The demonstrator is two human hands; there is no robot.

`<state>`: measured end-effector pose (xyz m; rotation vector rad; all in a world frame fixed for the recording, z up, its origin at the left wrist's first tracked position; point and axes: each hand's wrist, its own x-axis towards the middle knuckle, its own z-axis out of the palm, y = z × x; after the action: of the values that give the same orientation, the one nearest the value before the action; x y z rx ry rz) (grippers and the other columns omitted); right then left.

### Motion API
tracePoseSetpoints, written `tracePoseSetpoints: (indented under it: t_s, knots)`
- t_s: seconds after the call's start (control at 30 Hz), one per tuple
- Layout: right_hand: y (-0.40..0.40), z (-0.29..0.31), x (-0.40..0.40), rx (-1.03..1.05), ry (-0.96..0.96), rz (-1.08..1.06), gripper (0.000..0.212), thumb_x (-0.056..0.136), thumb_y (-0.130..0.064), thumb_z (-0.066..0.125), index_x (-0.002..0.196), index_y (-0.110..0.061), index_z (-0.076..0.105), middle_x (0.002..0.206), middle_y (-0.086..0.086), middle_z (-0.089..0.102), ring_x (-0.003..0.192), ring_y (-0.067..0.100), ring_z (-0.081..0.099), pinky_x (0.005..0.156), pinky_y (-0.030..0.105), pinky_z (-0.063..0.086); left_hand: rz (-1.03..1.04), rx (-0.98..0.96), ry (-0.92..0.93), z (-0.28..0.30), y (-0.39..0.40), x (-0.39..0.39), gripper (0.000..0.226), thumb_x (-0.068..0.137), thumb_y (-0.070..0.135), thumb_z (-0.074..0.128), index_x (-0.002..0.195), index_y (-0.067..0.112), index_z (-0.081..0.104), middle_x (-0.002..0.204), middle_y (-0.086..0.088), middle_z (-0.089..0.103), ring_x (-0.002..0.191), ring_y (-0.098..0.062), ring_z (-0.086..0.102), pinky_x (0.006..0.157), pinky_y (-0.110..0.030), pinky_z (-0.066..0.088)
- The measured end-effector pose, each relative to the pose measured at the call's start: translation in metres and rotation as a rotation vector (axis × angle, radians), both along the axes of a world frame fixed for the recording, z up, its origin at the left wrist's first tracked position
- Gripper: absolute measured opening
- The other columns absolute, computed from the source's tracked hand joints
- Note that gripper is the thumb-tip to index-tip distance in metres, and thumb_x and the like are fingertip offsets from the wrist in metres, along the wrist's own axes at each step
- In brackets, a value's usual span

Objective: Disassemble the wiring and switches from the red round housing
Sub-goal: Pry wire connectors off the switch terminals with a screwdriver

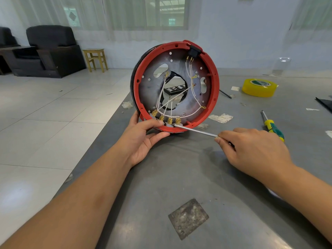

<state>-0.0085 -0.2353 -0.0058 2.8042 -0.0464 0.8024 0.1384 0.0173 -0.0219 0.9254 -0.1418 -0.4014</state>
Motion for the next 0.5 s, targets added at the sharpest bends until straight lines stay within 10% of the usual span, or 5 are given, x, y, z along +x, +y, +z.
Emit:
tracePoseSetpoints:
  t_s: [0.5]
  knots:
    - [0.012,-0.009,-0.005,0.167,0.080,-0.030,0.048,0.100,-0.064,0.021,0.097,-0.038,0.061,0.077,-0.015,0.061,0.071,0.015,0.058,0.047,0.026,0.038,0.007,-0.033,0.019,0.002,-0.001,-0.002,0.051,0.084,-0.014,0.071,0.123,0.015,0.057,0.098,-0.016,0.076,0.102,-0.038,0.078,0.083,-0.052,0.065]
